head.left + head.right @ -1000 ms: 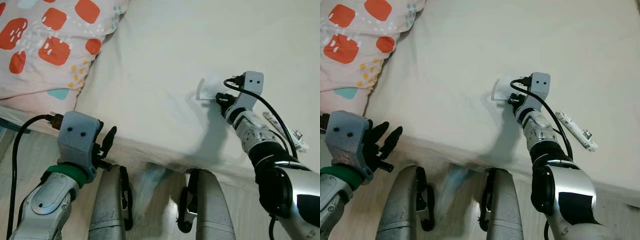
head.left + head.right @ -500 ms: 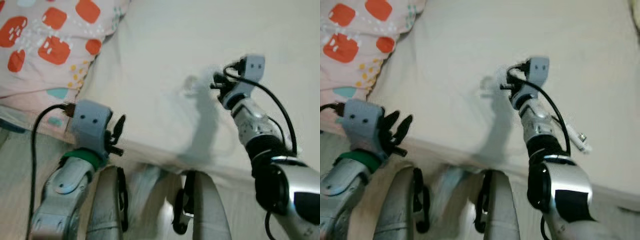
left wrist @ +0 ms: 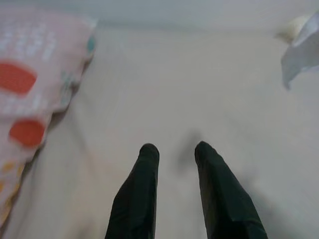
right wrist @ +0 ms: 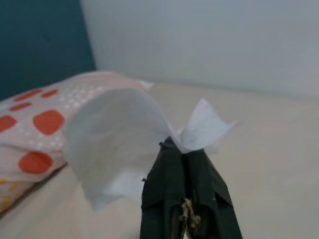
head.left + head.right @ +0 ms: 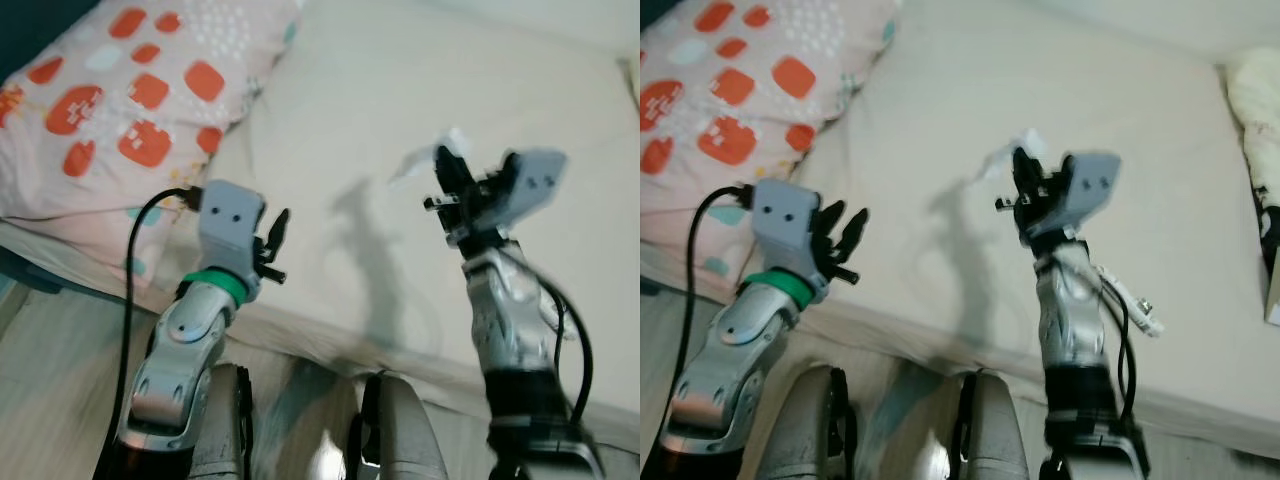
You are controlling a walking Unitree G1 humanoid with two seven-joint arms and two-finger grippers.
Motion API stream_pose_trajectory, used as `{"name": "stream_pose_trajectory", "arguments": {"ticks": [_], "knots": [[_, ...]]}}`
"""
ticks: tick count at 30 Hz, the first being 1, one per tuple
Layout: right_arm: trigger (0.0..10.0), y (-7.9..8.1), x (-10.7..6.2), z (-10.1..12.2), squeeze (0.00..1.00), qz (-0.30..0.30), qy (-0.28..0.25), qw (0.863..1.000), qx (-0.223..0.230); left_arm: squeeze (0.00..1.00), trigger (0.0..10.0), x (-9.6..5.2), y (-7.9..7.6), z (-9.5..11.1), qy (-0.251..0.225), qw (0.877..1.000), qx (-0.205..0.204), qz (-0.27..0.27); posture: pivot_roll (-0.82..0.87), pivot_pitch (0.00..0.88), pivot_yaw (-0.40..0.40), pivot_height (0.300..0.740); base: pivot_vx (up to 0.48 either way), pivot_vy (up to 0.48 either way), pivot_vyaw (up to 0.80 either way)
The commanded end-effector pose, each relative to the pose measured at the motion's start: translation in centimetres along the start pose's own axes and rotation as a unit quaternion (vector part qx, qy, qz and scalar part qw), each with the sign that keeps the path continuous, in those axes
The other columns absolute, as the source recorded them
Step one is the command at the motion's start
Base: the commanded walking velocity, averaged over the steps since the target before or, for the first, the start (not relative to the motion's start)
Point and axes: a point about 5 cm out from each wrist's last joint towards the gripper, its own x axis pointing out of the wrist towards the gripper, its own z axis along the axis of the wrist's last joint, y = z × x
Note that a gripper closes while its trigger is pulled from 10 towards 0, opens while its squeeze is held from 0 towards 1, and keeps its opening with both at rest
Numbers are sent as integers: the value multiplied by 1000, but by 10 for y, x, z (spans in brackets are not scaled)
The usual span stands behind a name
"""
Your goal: Clean up the room
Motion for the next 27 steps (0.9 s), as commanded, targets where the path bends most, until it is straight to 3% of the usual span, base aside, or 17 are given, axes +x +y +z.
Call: {"name": "stream_pose_trajectory", "arguments": {"ticks": [1,2,5,7,13,27], "knots": [[10000,-3,-14,-2,0,-21,2,1000,-21,0,10000,2,-5,-9,10,1000,-4,-15,-20,118,-7,610,0,0,0],[10000,-3,-14,-2,0,-21,2,1000,-21,0,10000,2,-5,-9,10,1000,-4,-15,-20,118,-7,610,0,0,0],[10000,1,-41,-14,0,-50,27,998,-39,0,10000,5,-5,-13,8,1000,-6,-21,-33,98,5,610,0,0,0],[10000,3,-50,-16,0,-62,44,996,-40,0,10000,6,-3,-16,7,1000,-4,-20,-36,87,5,610,0,0,0],[10000,6,-55,-21,0,-74,60,995,-32,0,10000,6,4,-26,19,1000,-10,-5,-35,62,3,610,0,0,0],[10000,3,-53,-28,0,-77,82,992,-62,0,10000,10,3,-38,26,999,-18,-1,-37,33,-6,615,0,0,0]]}}
